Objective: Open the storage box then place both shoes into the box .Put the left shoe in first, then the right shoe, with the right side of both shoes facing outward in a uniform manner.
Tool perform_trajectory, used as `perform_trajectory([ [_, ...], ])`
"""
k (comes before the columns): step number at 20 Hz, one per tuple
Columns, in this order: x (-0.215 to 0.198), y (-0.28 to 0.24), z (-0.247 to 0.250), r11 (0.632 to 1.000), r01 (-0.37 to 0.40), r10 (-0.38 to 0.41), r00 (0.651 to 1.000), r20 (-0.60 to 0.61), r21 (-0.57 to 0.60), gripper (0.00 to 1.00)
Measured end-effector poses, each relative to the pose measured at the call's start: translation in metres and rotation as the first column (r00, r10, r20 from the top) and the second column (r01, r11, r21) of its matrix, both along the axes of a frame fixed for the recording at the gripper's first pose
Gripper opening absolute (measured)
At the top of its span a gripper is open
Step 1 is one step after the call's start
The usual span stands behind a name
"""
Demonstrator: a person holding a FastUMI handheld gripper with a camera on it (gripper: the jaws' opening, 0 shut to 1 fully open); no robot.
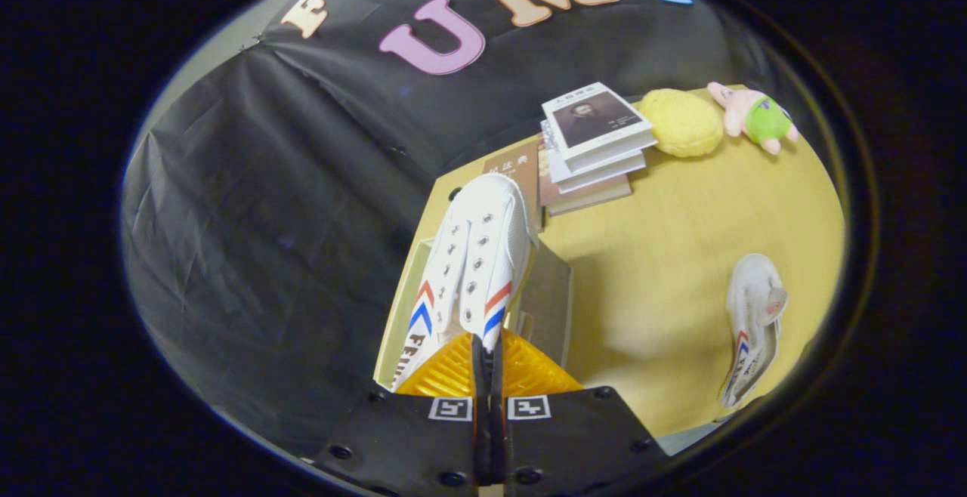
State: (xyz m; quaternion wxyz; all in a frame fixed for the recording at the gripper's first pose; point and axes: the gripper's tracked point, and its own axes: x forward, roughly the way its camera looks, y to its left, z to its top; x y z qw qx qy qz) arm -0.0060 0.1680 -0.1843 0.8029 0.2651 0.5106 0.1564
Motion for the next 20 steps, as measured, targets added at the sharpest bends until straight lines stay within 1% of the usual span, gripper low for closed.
perform_trajectory([
  [5,-0.005,0.045,-0.017,0.998,-0.058,0.058,0.998,-0.026,0.006,0.03],
  [8,-0.006,0.064,-0.031,0.997,-0.081,0.08,0.995,-0.05,-0.004,0.03],
  [11,-0.008,0.08,-0.05,0.996,-0.088,0.086,0.992,-0.09,-0.019,0.03],
  [15,-0.01,0.096,-0.075,0.997,-0.072,0.064,0.986,-0.155,-0.042,0.03],
  [20,-0.019,0.112,-0.098,0.991,-0.093,0.07,0.974,-0.217,-0.096,0.03],
])
